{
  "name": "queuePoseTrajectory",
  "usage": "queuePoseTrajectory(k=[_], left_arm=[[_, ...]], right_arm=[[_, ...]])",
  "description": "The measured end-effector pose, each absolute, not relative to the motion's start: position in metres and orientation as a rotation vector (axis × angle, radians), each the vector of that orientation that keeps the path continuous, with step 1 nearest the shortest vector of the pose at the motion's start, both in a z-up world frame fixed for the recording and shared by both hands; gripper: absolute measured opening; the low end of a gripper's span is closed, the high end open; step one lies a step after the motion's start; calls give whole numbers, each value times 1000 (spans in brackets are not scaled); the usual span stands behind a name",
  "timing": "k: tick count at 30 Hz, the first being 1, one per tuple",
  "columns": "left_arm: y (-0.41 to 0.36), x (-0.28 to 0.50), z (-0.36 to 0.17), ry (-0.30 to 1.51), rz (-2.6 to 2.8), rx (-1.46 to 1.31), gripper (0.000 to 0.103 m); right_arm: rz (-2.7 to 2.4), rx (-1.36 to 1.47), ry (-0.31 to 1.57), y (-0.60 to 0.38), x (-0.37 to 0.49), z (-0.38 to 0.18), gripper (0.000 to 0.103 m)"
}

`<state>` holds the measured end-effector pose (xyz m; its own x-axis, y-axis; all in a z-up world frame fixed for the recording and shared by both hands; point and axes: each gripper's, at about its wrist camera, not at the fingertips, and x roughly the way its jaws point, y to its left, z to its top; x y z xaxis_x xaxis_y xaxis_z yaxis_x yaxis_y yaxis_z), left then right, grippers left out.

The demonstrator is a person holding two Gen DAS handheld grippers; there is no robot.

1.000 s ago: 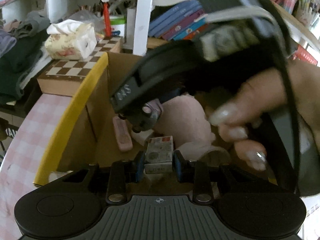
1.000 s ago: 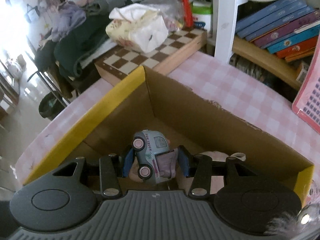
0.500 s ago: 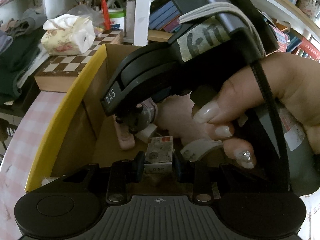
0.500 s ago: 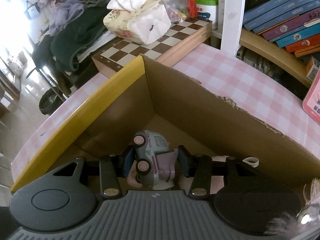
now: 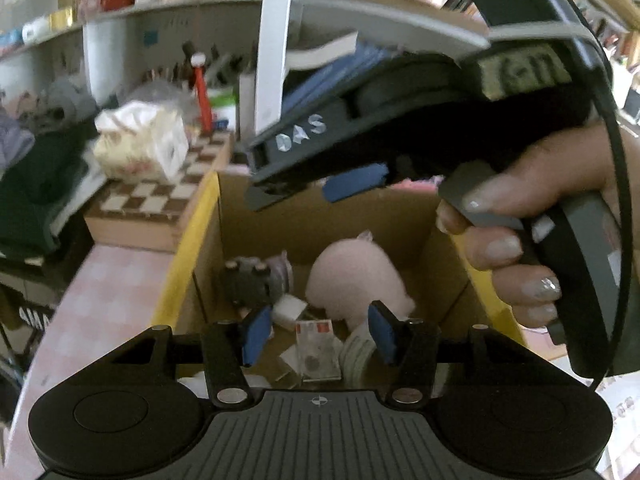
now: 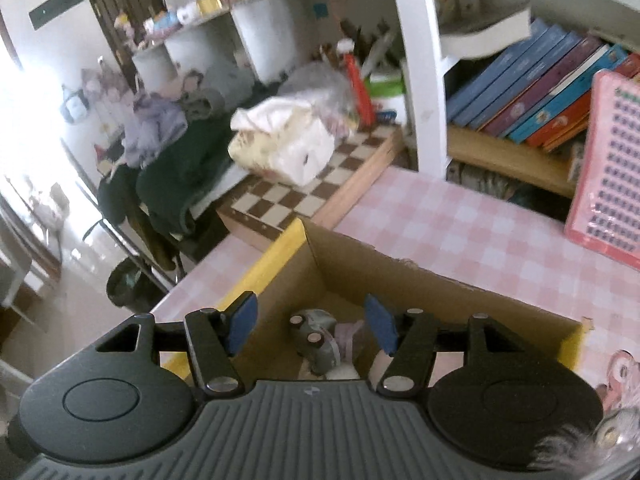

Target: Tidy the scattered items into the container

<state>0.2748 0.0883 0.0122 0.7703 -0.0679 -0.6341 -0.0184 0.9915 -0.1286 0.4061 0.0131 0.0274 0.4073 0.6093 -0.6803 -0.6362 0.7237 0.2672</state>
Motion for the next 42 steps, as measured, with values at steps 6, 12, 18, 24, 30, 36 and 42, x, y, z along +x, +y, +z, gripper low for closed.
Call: queuePoseTrajectory(k=[6, 12, 18, 24, 30, 36, 42], left_arm=[[95, 232, 35, 622, -63, -142, 61], [104, 184, 51, 577, -78, -135, 72], [105, 140, 53, 551, -71, -120, 81], [97, 100, 41, 564, -59, -78, 90], [83, 72, 21, 603, -42, -30, 90], [74, 54, 9, 633, -31, -6, 91], [69, 45, 6, 669, -34, 17, 91]], right_arm=[[746, -27, 755, -14, 360, 58, 59], [657, -16, 648, -56, 296, 84, 61], [526, -3, 616, -97, 225, 79, 63], [395, 19, 639, -123, 163, 53, 64], [258, 12, 653, -128, 107, 27, 71], [189, -7, 690, -126, 65, 6, 81], [169, -4, 702, -129, 51, 6, 84]])
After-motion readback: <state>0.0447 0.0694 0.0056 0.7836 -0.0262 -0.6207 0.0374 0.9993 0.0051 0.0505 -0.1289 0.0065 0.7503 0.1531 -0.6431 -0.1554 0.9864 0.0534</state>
